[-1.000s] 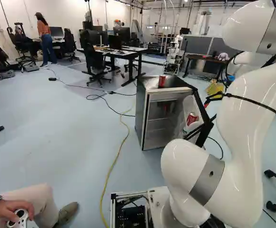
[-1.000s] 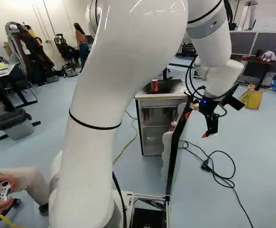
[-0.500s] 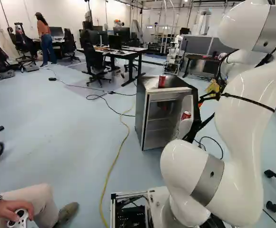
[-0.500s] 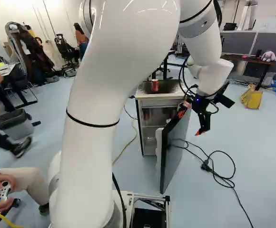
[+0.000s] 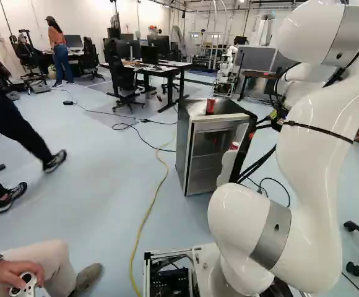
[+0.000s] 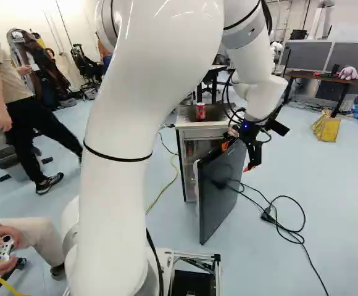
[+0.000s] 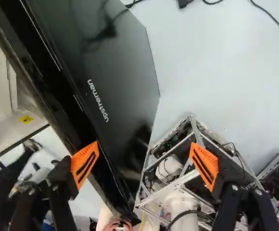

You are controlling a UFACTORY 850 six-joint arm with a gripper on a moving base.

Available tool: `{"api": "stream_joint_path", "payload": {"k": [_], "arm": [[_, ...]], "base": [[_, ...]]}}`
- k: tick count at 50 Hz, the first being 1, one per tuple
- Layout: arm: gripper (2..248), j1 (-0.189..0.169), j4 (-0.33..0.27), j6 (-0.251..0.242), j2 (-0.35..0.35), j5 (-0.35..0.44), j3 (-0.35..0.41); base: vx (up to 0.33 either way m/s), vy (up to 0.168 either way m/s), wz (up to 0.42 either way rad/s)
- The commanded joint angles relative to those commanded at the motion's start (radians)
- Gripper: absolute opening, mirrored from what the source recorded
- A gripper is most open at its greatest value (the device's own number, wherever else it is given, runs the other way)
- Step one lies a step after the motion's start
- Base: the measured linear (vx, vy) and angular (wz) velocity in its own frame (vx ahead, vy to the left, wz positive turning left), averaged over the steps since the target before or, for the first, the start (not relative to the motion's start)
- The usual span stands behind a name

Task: Grab a drink from the fridge

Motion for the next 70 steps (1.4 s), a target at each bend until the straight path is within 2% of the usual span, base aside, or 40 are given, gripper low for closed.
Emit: {"api": "stream_joint_path", "payload": {"k": [16, 26, 49, 70], "arm": [[247, 0.045, 0.0, 0.0, 0.002, -0.016, 0.004], [247, 0.058, 0.0, 0.0, 0.007, -0.018, 0.011], [247, 0.057, -0.009, 0.0, 0.012, -0.016, 0.018], [247, 0.031, -0.089, 0.0, 0.047, -0.005, 0.071]], "base": [[0.0, 0.0, 0.0], [0.0, 0.0, 0.0], [0.0, 0.0, 0.0], [0.0, 0.0, 0.0]]}}
